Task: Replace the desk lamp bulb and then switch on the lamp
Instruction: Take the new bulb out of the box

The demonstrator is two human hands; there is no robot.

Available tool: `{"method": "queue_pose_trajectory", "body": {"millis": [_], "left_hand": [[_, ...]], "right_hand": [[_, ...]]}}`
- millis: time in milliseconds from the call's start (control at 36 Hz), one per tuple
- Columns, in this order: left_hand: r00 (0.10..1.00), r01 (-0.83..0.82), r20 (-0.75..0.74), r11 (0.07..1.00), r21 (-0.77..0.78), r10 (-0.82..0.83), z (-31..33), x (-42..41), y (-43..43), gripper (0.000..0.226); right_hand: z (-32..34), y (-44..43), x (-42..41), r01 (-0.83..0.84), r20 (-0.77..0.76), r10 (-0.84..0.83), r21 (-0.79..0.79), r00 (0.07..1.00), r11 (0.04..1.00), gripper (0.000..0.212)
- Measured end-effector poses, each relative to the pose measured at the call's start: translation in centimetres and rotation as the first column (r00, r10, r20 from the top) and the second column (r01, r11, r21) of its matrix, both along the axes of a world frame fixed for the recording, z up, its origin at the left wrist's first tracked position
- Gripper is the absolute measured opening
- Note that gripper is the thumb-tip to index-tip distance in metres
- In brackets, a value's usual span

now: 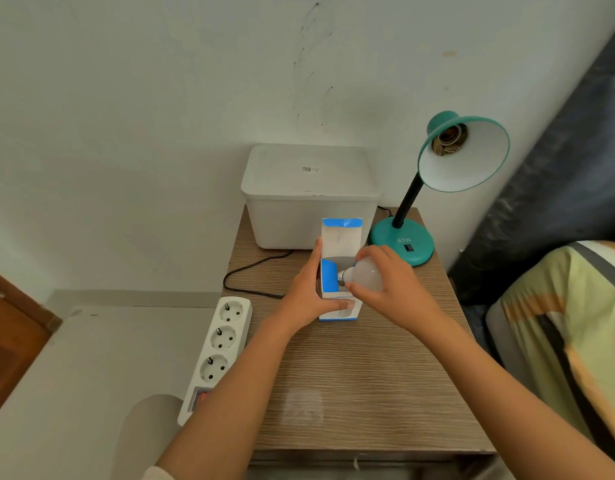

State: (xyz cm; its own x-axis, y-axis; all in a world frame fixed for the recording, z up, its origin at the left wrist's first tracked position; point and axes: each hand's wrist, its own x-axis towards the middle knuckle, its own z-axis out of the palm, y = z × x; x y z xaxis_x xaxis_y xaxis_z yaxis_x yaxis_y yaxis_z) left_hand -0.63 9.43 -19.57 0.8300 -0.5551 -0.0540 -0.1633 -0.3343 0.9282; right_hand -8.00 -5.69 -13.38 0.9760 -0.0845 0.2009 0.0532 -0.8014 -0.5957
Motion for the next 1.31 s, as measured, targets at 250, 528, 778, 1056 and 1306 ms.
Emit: {"method": "queue_pose_trajectory", "body": {"millis": [250, 528, 778, 1056, 1306], "left_hand": [[1.000, -0.002, -0.004, 1.000, -0.011, 0.002, -0.7, -0.1, 1.7, 0.120], [0.999, 0.031, 0.039, 0.999, -0.013, -0.031, -0.5, -2.1, 0.9, 0.117], [0.999, -0.004, 0.042, 0.998, -0.055, 0.007, -0.6, -2.2, 0.8, 0.114], [0.985, -0.049, 0.167, 0.999, -0.009, 0.050, -1.5, -1.6, 1.3, 0.087], [0.987, -0.034, 0.156, 0.999, 0.020, 0.031, -1.4, -1.5, 1.6, 0.081]], "right_hand": [[-2.0, -1.1, -0.2, 0.382, 0.062, -0.474, 0.505, 0.878, 0.774, 0.034], [-2.0, -2.0, 2.4, 0.439, -0.071, -0.483, 0.546, 0.873, 0.714, 0.041], [-1.7, -1.8, 2.4, 0.381, -0.076, -0.404, 0.529, 0.911, 0.758, 0.038], [-3.2, -0.1, 0.4, 0.324, 0.097, -0.379, 0.353, 0.920, 0.878, 0.052], [-4.3, 0.9, 0.3, 0.342, 0.074, -0.389, 0.351, 0.918, 0.872, 0.055]]}}
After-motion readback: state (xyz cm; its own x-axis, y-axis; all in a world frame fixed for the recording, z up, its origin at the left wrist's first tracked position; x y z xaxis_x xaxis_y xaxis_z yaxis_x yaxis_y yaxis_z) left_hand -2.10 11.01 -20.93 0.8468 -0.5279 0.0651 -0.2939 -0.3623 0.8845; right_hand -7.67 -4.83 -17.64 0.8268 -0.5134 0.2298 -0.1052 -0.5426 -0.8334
